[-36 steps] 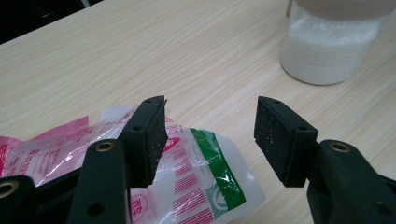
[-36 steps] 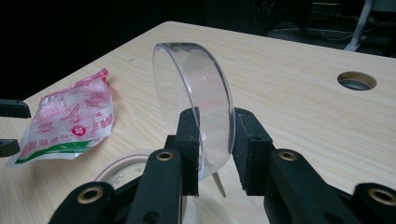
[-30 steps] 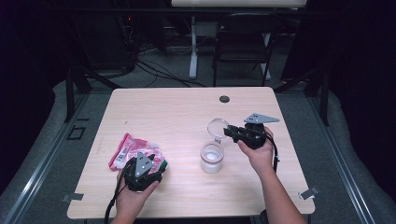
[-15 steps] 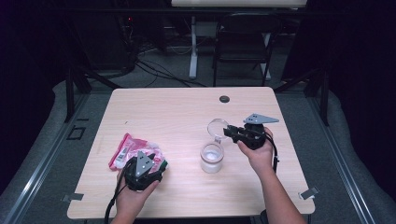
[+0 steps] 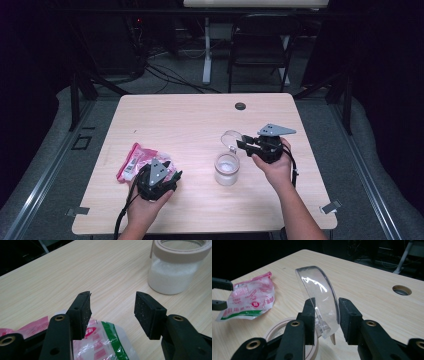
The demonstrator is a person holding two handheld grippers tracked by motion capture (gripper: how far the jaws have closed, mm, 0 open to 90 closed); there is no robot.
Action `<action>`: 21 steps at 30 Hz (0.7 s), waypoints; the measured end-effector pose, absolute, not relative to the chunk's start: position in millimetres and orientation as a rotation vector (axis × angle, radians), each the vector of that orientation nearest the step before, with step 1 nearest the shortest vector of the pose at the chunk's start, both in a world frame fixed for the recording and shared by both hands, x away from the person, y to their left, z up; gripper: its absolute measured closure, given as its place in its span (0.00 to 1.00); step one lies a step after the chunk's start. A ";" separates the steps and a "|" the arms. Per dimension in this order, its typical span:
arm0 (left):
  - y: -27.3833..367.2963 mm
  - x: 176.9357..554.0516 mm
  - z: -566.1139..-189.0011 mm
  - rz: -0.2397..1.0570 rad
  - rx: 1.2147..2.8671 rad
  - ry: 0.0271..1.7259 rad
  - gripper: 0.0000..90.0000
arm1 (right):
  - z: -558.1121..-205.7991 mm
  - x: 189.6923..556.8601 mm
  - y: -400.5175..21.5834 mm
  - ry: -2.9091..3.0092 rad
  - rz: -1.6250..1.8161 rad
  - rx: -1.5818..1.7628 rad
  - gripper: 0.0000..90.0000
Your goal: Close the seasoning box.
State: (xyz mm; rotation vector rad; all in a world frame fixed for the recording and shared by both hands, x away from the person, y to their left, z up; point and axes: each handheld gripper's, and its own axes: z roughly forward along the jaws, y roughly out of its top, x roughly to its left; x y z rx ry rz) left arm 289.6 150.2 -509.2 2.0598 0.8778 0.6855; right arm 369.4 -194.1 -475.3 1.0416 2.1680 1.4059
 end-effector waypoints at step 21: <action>105.0 317.6 -483.8 0.553 2.091 0.747 0.99 | -473.3 348.4 -179.8 2.181 1.353 0.928 0.63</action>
